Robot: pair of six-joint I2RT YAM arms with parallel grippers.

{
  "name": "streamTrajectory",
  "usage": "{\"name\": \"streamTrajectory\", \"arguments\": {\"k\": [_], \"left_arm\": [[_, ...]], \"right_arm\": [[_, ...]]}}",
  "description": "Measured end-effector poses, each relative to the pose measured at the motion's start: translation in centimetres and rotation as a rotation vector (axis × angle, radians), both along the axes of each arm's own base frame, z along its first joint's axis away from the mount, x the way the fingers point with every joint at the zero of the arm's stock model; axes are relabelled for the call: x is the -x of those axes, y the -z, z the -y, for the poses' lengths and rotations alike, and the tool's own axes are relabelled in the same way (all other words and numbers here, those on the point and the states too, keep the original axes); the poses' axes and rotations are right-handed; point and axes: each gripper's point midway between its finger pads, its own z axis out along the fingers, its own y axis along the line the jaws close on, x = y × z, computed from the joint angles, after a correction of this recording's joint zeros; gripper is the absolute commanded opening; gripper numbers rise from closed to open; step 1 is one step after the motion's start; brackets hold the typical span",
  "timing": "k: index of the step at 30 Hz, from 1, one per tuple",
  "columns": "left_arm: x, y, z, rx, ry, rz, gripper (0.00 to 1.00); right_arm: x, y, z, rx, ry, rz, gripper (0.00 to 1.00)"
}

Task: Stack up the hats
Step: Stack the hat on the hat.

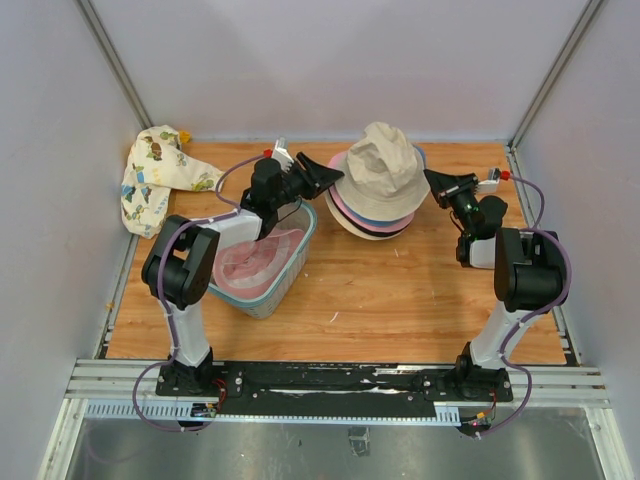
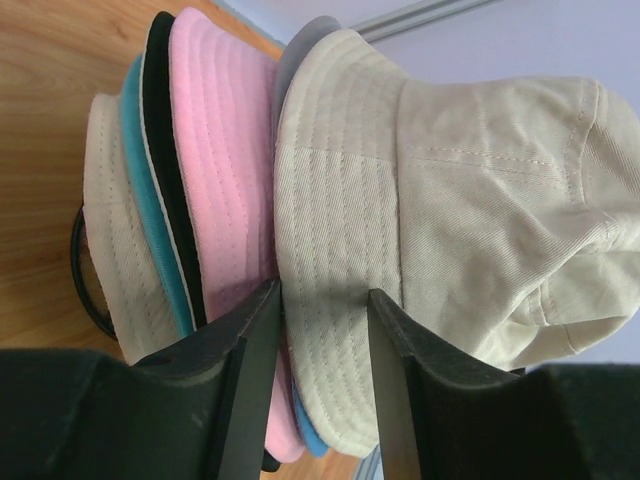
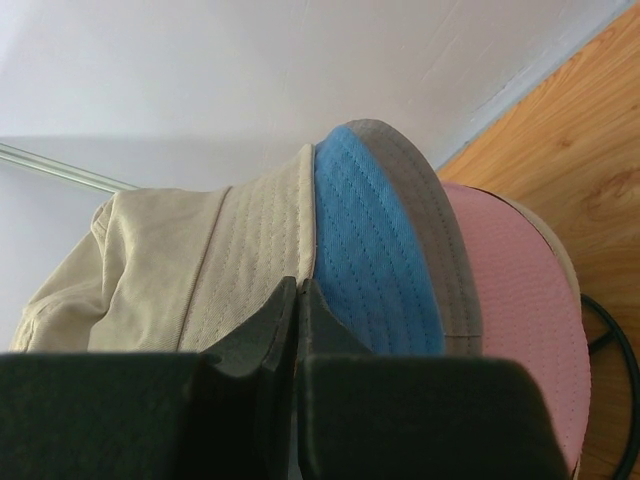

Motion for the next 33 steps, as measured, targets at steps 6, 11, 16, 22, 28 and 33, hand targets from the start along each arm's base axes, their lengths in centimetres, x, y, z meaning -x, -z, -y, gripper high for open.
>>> {"name": "streamTrajectory", "arguments": {"k": [6, 11, 16, 22, 28, 33], "left_arm": [[0.3, 0.7, -0.2, 0.018, -0.005, -0.011, 0.05], [0.3, 0.8, -0.3, 0.023, -0.011, -0.012, 0.01], [0.2, 1.1, -0.3, 0.005, -0.024, -0.010, 0.01], [-0.2, 1.3, -0.3, -0.041, -0.038, 0.003, 0.00], [-0.6, 1.3, -0.3, -0.081, -0.042, 0.006, 0.01], [-0.8, 1.3, -0.1, -0.112, -0.042, 0.008, 0.00]], "right_arm": [[0.1, 0.2, 0.1, 0.001, 0.007, -0.003, 0.00], [0.4, 0.2, 0.1, 0.006, 0.013, -0.002, 0.01], [0.8, 0.3, 0.3, 0.019, 0.025, -0.001, 0.01], [1.2, 1.0, 0.6, 0.066, 0.054, -0.001, 0.01], [1.2, 1.7, 1.1, 0.107, 0.089, -0.002, 0.01], [1.2, 2.2, 1.5, 0.130, 0.113, -0.007, 0.01]]}}
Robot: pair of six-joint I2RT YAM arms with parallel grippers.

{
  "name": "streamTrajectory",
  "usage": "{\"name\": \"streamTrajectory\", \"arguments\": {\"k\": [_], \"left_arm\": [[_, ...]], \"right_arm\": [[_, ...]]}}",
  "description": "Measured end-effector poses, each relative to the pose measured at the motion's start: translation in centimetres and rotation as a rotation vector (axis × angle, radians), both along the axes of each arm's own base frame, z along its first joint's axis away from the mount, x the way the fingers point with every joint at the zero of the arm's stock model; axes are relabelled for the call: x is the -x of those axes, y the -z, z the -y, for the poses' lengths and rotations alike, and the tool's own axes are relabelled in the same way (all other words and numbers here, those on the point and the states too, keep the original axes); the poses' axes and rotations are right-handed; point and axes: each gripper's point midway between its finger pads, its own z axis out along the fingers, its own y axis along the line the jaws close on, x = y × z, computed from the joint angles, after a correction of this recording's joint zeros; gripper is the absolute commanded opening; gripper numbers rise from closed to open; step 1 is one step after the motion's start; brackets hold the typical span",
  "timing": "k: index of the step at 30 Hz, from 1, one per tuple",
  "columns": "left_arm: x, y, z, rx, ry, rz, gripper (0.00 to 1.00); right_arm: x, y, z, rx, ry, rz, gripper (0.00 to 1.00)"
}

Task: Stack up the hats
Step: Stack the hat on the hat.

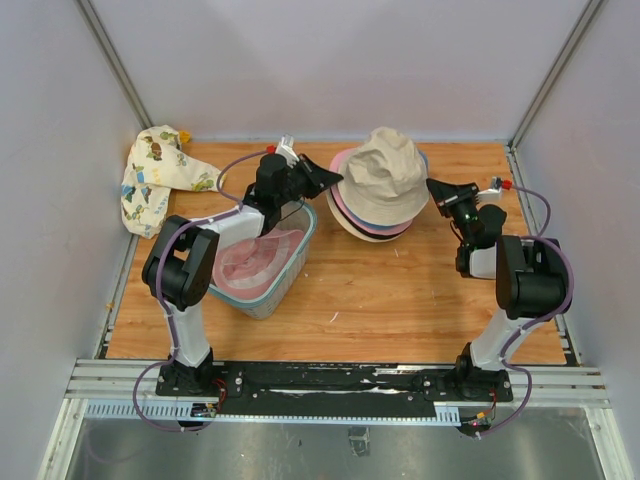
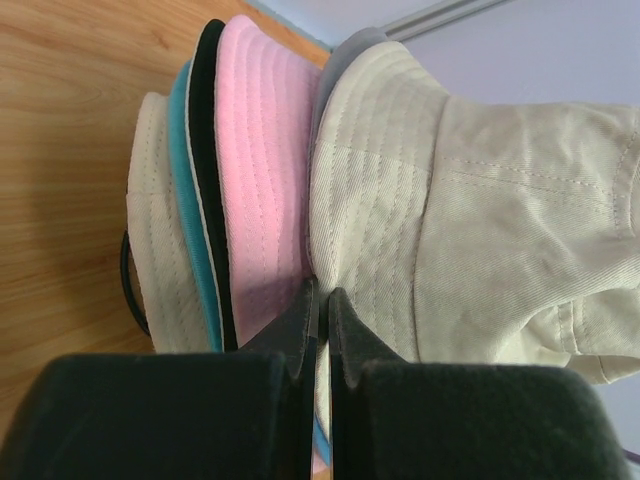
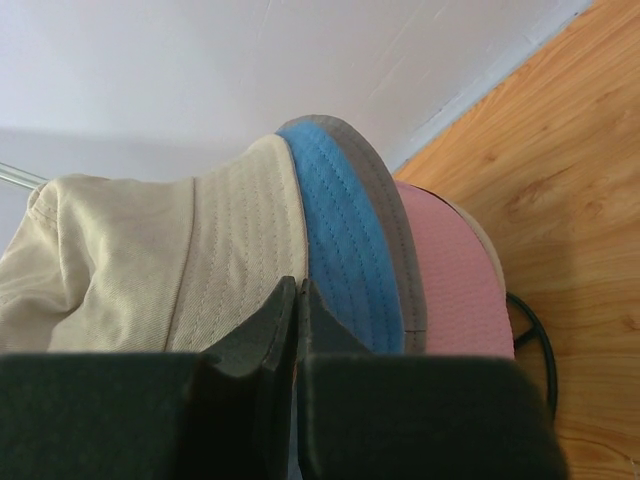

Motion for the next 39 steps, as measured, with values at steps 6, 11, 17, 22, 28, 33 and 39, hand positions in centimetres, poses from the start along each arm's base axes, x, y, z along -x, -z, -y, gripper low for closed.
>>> {"name": "streamTrajectory", "arguments": {"k": [6, 11, 17, 22, 28, 33, 39], "left_arm": [[-0.1, 0.1, 0.0, -0.027, 0.003, 0.006, 0.00], [-0.1, 0.4, -0.1, -0.045, 0.006, 0.004, 0.01], [0.1, 0.6, 0.0, -0.054, 0.021, -0.001, 0.00], [0.1, 0.3, 0.2, -0.062, 0.030, 0.000, 0.01], [-0.2, -0.1, 0.4, -0.084, 0.045, 0.002, 0.01], [-1.0, 1.8, -0.2, -0.122, 0.032, -0.038, 0.00], [-1.3, 2.7, -0.1, -0.141, 0.038, -0.058, 0.00]], "right_arm": [[0.7, 0.4, 0.6, 0.023, 0.039, -0.012, 0.01], [2.0, -1.0, 1.4, 0.102, 0.094, -0.028, 0.00], [3.1, -2.6, 2.3, 0.207, 0.143, -0.050, 0.00], [3.1, -1.7, 2.4, 0.230, 0.144, -0.086, 0.00], [2.8, -0.6, 2.6, 0.247, 0.148, -0.108, 0.01], [2.5, 6.0, 4.7, 0.283, 0.199, -0.301, 0.01], [4.1, 11.4, 4.9, 0.302, 0.195, -0.451, 0.01]]}}
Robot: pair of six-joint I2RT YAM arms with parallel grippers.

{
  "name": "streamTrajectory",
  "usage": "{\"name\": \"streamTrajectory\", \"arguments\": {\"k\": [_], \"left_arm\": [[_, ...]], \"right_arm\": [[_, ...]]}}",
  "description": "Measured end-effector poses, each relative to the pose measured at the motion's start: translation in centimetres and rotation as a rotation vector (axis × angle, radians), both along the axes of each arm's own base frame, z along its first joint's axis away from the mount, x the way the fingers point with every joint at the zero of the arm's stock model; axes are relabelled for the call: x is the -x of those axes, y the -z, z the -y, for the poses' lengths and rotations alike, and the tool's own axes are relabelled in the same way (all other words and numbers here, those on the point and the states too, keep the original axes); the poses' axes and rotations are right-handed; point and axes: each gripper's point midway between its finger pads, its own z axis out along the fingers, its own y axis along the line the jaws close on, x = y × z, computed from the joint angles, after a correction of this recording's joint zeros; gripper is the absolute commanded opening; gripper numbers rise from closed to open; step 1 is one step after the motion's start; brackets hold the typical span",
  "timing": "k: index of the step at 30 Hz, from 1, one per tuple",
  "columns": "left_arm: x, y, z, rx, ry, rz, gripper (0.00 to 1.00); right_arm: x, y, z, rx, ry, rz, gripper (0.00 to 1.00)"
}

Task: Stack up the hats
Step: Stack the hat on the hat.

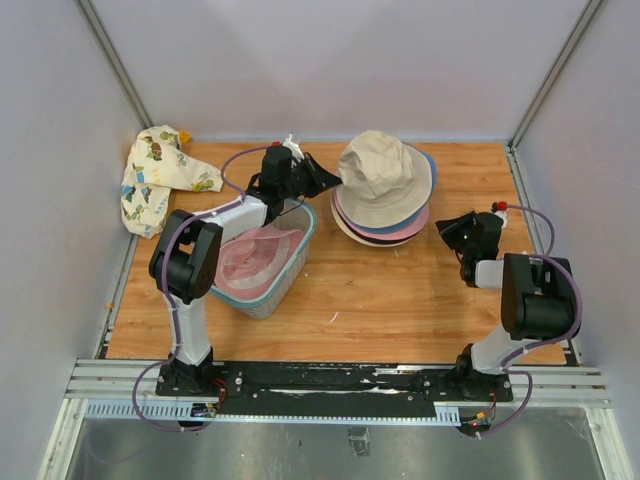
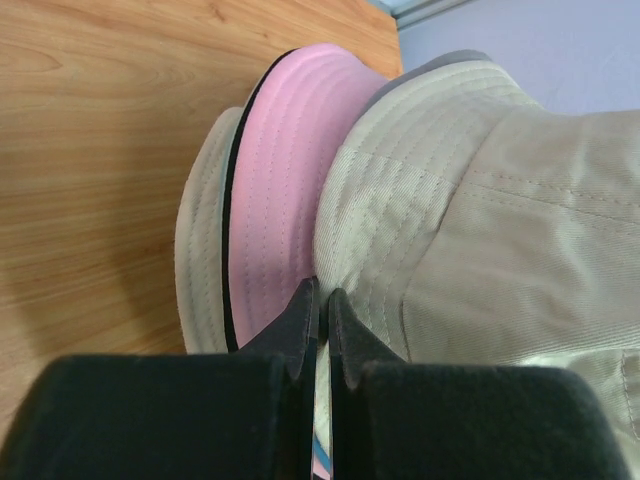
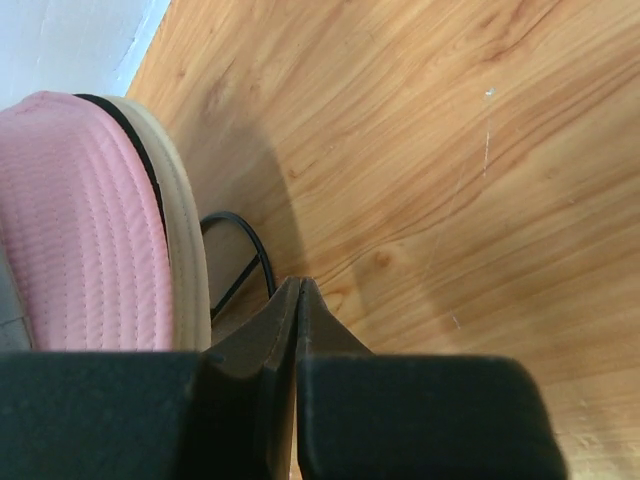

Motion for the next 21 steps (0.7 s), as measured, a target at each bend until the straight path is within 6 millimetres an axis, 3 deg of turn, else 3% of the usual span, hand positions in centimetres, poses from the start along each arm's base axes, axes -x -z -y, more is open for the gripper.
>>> {"name": "streamTrajectory", "arguments": {"k": [4, 6, 9, 12, 16, 21], "left_arm": [[0.1, -0.1, 0.1, -0.001, 0.009, 0.006, 0.01], [0.1, -0.2, 0.1, 0.001, 0.011, 0.010, 0.01], [0.1, -0.3, 0.2, 0.003, 0.015, 0.013, 0.00], [0.1, -0.3, 0.2, 0.001, 0.017, 0.017, 0.00], [0.1, -0.5, 0.1, -0.005, 0.020, 0.026, 0.00], [0.2, -0.6, 0.1, -0.015, 0.023, 0.033, 0.01]], "right_arm": [[0.5, 0.0, 0.0, 0.001, 0.002, 0.003, 0.02], [0.7, -0.9, 0.0, 0.004, 0.006, 0.021, 0.10], [1.1, -4.8, 0.2, 0.019, 0.017, 0.103, 0.31], [1.5, -9.6, 0.4, 0.035, 0.025, 0.222, 0.46], [1.5, -13.5, 0.3, 0.034, 0.018, 0.310, 0.52], [-0.2, -15.3, -1.0, -0.028, -0.052, 0.354, 0.53]]}}
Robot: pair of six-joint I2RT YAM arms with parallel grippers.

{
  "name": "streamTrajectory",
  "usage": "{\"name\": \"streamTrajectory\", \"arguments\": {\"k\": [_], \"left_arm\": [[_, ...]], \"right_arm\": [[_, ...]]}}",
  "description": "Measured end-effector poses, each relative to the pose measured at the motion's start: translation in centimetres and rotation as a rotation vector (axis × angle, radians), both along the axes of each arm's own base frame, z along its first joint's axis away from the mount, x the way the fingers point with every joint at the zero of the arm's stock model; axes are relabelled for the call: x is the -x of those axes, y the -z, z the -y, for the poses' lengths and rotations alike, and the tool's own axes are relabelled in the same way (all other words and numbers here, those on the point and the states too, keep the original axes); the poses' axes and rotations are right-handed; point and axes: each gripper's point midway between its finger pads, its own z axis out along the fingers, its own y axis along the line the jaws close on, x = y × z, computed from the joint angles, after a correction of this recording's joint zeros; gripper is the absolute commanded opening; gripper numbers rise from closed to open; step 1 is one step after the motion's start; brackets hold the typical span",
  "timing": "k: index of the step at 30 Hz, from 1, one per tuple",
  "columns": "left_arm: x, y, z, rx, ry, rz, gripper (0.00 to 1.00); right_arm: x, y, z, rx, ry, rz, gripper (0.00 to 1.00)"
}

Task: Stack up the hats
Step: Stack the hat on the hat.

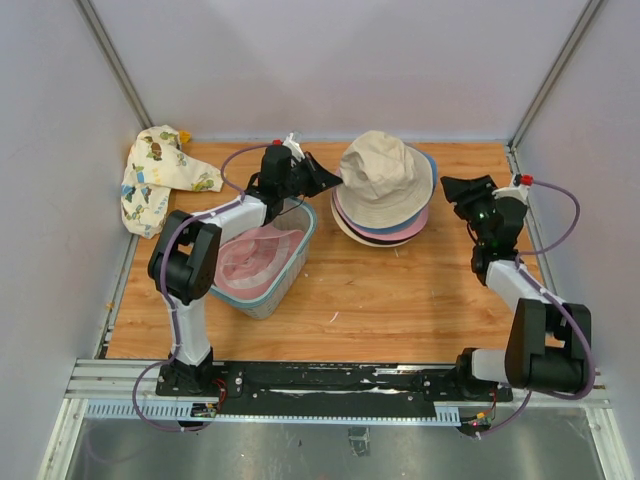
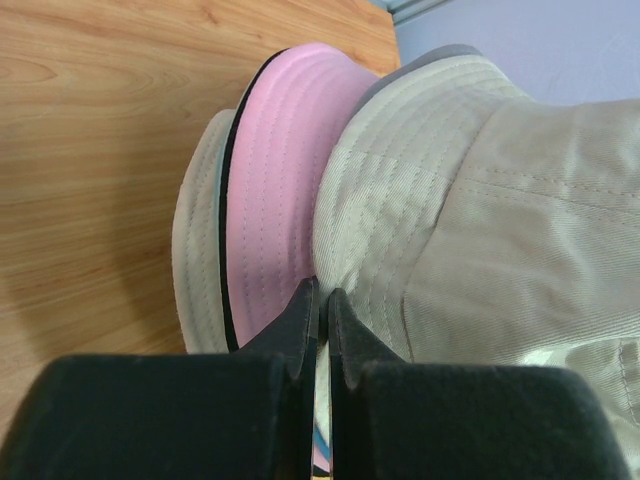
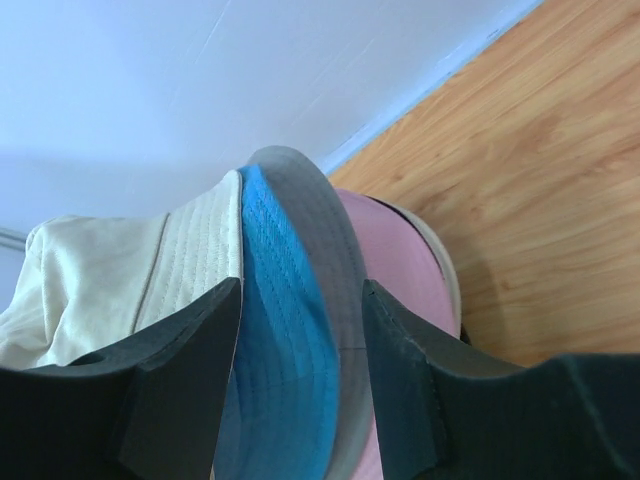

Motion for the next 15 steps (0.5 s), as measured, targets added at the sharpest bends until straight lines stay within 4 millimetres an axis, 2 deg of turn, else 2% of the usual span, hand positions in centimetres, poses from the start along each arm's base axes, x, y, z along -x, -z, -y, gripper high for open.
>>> {"name": "streamTrajectory", "arguments": {"k": [7, 15], "left_arm": [[0.1, -0.1, -0.2, -0.017, 0.003, 0.009, 0.01], [0.1, -0.2, -0.2, -0.030, 0.007, 0.016, 0.01]], "right_arm": [[-1.2, 0.9, -1.9, -0.113, -0.109, -0.005, 0.52], [-1.1, -1.3, -3.1, -0.155, -0.184, 0.055, 0.52]]}}
